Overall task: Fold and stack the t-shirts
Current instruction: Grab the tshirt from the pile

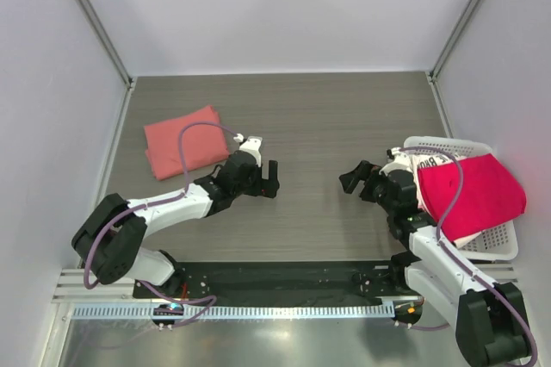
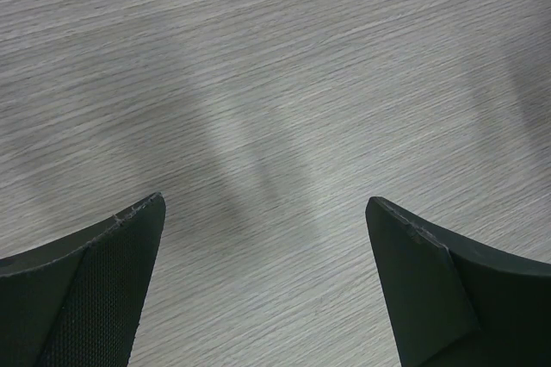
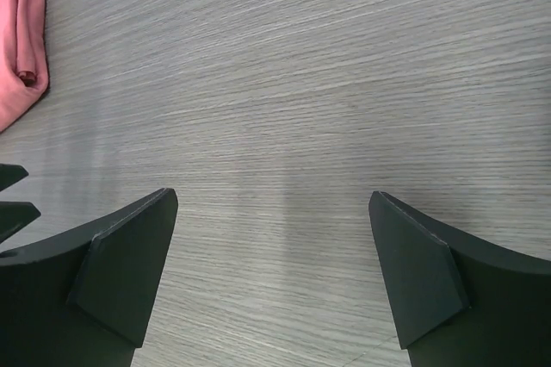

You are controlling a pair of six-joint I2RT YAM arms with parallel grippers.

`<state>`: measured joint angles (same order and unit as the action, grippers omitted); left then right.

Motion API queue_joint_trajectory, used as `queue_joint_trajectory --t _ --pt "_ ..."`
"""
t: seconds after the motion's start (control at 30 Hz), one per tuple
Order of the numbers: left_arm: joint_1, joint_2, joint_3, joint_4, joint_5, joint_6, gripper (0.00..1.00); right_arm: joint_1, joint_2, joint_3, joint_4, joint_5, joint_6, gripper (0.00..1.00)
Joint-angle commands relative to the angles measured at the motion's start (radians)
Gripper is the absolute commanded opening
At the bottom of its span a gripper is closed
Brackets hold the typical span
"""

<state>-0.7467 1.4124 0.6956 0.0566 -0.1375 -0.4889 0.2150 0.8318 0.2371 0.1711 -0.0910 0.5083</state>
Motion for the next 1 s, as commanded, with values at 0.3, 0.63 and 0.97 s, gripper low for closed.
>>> queue_joint_trajectory --t 0.3,0.63,0.97 --pt "-0.002 -0.036 0.012 0.031 -0.011 0.003 1.00 0.006 -0.138 0.372 -0.474 0.207 0.076 1.00" --pt "-0.002 -0.063 0.001 0.026 -0.022 0.003 1.00 0.004 -0.053 0.685 -1.090 0.957 0.346 0.99" --pt "-0.002 -0.056 0.007 0.023 -0.016 0.003 0.99 -0.233 0.157 0.691 -1.026 0.920 0.317 1.00"
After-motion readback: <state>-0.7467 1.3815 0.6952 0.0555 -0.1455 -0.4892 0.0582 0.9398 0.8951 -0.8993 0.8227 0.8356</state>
